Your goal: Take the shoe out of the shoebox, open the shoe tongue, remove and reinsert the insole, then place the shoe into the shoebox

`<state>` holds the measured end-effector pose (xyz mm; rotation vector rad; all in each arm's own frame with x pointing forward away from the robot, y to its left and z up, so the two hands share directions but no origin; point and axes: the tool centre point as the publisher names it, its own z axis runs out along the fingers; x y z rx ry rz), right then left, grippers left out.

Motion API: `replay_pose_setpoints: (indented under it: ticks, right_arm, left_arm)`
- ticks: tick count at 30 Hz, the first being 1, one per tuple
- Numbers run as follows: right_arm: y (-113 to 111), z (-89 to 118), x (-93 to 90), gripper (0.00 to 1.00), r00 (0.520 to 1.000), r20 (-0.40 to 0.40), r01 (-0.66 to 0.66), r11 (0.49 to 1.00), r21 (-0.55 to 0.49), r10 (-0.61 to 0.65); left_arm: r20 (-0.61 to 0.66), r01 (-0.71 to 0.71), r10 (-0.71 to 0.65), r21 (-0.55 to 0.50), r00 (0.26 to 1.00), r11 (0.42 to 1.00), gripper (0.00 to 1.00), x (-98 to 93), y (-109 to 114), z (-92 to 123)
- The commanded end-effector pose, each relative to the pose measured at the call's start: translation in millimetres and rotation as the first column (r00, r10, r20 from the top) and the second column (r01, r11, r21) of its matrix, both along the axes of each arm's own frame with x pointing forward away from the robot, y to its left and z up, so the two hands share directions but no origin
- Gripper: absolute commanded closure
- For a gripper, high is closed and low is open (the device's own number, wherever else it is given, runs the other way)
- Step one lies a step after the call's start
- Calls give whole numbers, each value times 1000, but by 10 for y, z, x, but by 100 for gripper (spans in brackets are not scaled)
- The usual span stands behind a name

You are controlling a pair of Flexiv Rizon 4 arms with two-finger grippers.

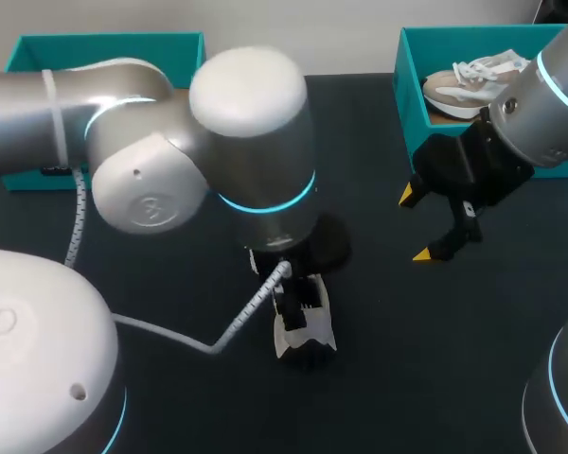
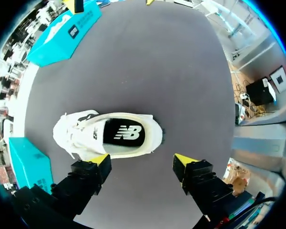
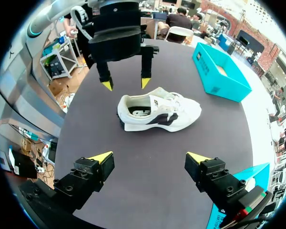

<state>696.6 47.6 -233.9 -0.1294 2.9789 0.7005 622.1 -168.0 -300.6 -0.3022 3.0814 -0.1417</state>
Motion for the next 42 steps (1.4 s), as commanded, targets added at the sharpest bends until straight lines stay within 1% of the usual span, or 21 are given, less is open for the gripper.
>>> replay_pose_setpoints:
  ticks: [1,8,10,11,16,19,21,22,25,29,32,37,39,41,42]
  right_arm:
    - [10,-11,7,0,1000,-1,0,1000,-1,0]
    - [10,-11,7,0,1000,-1,0,1000,-1,0]
    - [10,-11,7,0,1000,-1,0,1000,-1,0]
    - [10,-11,7,0,1000,-1,0,1000,-1,0]
    - [10,-11,7,0,1000,-1,0,1000,-1,0]
    - [10,-11,7,0,1000,-1,0,1000,-1,0]
    - [10,-11,7,0,1000,-1,0,1000,-1,0]
    - [10,-11,7,0,1000,-1,0,1000,-1,0]
    - [10,-11,7,0,1000,-1,0,1000,-1,0]
    - [10,-11,7,0,1000,-1,0,1000,-1,0]
    - [10,-11,7,0,1000,-1,0,1000,-1,0]
    - [10,-11,7,0,1000,-1,0,1000,-1,0]
    - [10,-11,7,0,1000,-1,0,1000,-1,0]
    - [10,-11,7,0,1000,-1,0,1000,-1,0]
    - [10,-11,7,0,1000,-1,0,1000,-1,0]
  left_arm:
    - [-2,11,-11,29,1000,1000,19,-37,-118,-137]
    - [-13,8,-7,30,1000,1000,19,-41,-147,-279]
    - [-8,-2,2,19,1000,1000,17,-37,-169,-335]
    - [1,3,-3,38,1000,999,17,-44,-181,-367]
    - [-12,4,-3,57,1000,998,14,-50,-270,-529]
    - [-23,1,0,47,1000,999,17,-54,-298,-604]
    - [-24,-2,3,40,1000,999,20,-55,-300,-641]
    - [-26,4,-3,39,1000,999,24,-54,-306,-663]
    - [-29,20,-19,34,999,999,28,-59,-338,-719]
    - [-20,24,-23,59,1000,998,33,-84,-359,-794]
    - [-30,28,-26,68,999,997,40,-107,-332,-840]
    - [-52,34,-31,76,998,997,45,-136,-277,-860]
    - [-64,35,-29,80,997,996,51,-141,-262,-883]
    - [-76,39,-33,86,997,995,60,-154,-254,-911]
    - [-86,46,-38,92,996,995,62,-160,-249,-922]
